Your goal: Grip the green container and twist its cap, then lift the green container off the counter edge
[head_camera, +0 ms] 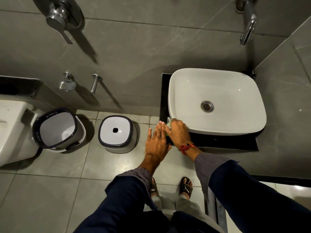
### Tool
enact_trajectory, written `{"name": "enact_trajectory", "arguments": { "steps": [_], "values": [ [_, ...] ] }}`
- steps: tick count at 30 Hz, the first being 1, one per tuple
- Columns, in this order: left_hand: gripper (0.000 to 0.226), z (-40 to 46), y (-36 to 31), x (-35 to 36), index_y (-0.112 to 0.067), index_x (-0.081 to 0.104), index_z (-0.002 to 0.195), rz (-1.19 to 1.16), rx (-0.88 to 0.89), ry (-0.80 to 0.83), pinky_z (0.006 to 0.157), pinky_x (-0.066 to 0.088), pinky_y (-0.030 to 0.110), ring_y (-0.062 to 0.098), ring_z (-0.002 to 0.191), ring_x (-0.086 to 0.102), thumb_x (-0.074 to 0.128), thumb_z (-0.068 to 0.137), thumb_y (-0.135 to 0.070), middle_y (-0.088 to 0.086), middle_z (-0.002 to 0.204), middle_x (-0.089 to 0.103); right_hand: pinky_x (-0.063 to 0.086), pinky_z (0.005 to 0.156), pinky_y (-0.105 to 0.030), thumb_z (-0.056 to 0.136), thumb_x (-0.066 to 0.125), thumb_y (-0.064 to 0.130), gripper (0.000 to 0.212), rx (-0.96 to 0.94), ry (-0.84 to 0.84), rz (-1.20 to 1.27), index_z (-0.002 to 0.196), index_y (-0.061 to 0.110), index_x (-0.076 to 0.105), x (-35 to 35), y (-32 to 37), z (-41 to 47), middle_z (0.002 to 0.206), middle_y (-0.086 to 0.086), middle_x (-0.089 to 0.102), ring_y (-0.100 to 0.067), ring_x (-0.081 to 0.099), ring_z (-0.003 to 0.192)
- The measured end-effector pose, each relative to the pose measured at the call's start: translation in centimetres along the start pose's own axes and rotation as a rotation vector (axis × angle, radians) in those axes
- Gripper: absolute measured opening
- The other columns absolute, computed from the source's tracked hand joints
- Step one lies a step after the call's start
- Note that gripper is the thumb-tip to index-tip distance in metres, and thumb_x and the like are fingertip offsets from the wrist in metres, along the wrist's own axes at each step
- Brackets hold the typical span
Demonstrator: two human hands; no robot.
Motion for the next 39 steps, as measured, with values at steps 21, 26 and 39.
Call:
{"name": "enact_trajectory", "arguments": {
  "steps": [21, 26, 39],
  "values": [
    [0.096, -0.2, 0.1, 0.3, -0.004, -0.011, 0.158, -0.020, -0.017, -0.024, 0.128, 0.006, 0.051, 0.026, 0.157, -0.002, 0.053, 0.100, -0.045, 0.014, 0.170, -0.004, 0.052, 0.068, -0.037, 0.087, 0.064, 0.026, 0.037, -0.425, -0.063, -0.291, 0.121, 0.013, 0.060, -3.0, -0.3, -1.0, 0.107, -0.012, 0.054, -0.028, 0.056, 0.093],
    [0.097, -0.2, 0.0, 0.5, -0.005, -0.010, 0.158, -0.038, -0.030, -0.029, 0.128, 0.007, 0.051, 0.026, 0.157, -0.001, 0.055, 0.099, -0.046, 0.014, 0.170, -0.003, 0.053, 0.066, -0.035, 0.085, 0.071, 0.035, 0.033, -0.330, -0.103, -0.213, 0.097, 0.004, 0.070, -3.1, -1.1, -1.6, 0.096, -0.011, 0.060, -0.024, 0.057, 0.088],
    [0.090, -0.1, -0.3, 0.8, -0.006, -0.007, 0.160, 0.009, -0.008, -0.005, 0.127, 0.005, 0.051, 0.027, 0.157, -0.005, 0.046, 0.102, -0.053, 0.014, 0.170, -0.008, 0.056, 0.074, -0.037, 0.092, 0.063, 0.037, 0.036, -0.231, -0.127, -0.103, 0.095, 0.001, 0.068, -1.8, -0.3, -4.2, 0.094, -0.016, 0.066, -0.027, 0.062, 0.087]
  ]
}}
Point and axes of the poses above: each hand's wrist, its own z-axis towards the middle knuckle, its own x-axis out of the palm, y = z × x, the point moved 7 cm from there along z, towards the middle knuckle
